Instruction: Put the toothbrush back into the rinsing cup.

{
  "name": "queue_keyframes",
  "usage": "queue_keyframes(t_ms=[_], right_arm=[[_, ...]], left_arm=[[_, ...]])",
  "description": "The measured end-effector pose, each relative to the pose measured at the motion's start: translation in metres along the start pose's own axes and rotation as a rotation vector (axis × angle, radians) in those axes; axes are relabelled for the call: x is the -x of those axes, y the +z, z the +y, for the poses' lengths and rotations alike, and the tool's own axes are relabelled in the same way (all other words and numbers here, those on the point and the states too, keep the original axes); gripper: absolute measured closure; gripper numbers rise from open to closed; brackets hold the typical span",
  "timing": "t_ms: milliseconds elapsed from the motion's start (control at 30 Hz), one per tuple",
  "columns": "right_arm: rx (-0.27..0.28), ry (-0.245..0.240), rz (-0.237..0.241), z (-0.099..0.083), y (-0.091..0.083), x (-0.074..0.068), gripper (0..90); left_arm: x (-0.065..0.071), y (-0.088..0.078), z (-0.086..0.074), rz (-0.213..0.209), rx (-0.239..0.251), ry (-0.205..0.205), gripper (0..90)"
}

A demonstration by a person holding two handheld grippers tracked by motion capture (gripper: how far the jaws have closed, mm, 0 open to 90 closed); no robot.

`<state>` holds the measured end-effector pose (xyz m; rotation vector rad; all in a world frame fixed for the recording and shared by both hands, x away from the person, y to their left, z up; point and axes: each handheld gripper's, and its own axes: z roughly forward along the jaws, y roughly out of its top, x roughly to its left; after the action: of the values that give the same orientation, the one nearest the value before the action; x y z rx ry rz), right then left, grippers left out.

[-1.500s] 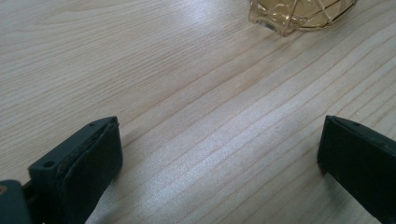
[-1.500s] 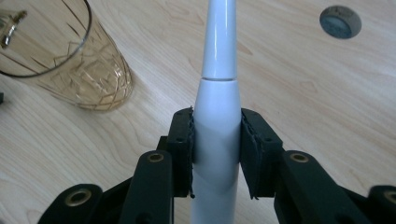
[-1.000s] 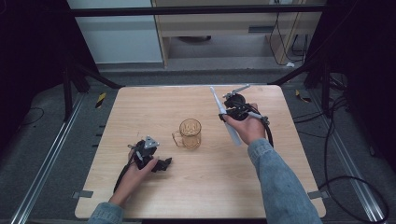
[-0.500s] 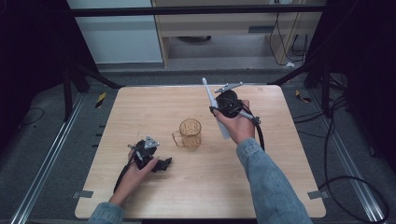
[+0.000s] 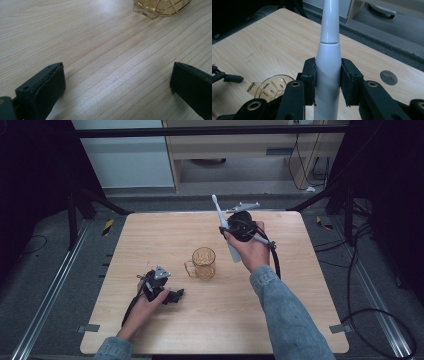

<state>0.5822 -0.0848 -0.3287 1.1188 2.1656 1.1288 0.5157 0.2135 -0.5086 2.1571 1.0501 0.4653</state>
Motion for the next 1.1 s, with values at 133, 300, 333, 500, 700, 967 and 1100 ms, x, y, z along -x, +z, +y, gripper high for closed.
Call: queue_keyframes(t_ms=[133,300,333,500,700,967,1100], right_arm=[[0.018,-0.003,-0.003,0.006,-0.001,-0.004,67.1],[0.044,-0.011,0.005,0.014,-0.002,-0.008,67.1],[0.044,-0.011,0.005,0.014,-0.002,-0.008,67.1],[0.089,-0.008,0.002,0.022,-0.006,-0.011,67.1],[0.117,-0.018,0.011,0.031,-0.009,-0.017,67.1],[0.143,-0.019,0.025,0.04,-0.01,-0.023,67.1],[0.158,-0.019,0.04,0.041,-0.006,-0.027,67.1]], left_arm=[[0.0,0.0,0.0,0.0,0.0,-0.001,0.0],[0.0,0.0,0.0,0.0,0.0,-0.001,0.0],[0.0,0.0,0.0,0.0,0.0,-0.001,0.0],[0.0,0.0,0.0,-0.001,0.0,-0.002,0.0],[0.0,0.0,0.0,0.0,0.0,-0.002,0.0],[0.0,0.0,0.0,-0.001,0.0,-0.002,0.0],[0.0,0.0,0.0,-0.001,0.001,-0.002,0.0]])
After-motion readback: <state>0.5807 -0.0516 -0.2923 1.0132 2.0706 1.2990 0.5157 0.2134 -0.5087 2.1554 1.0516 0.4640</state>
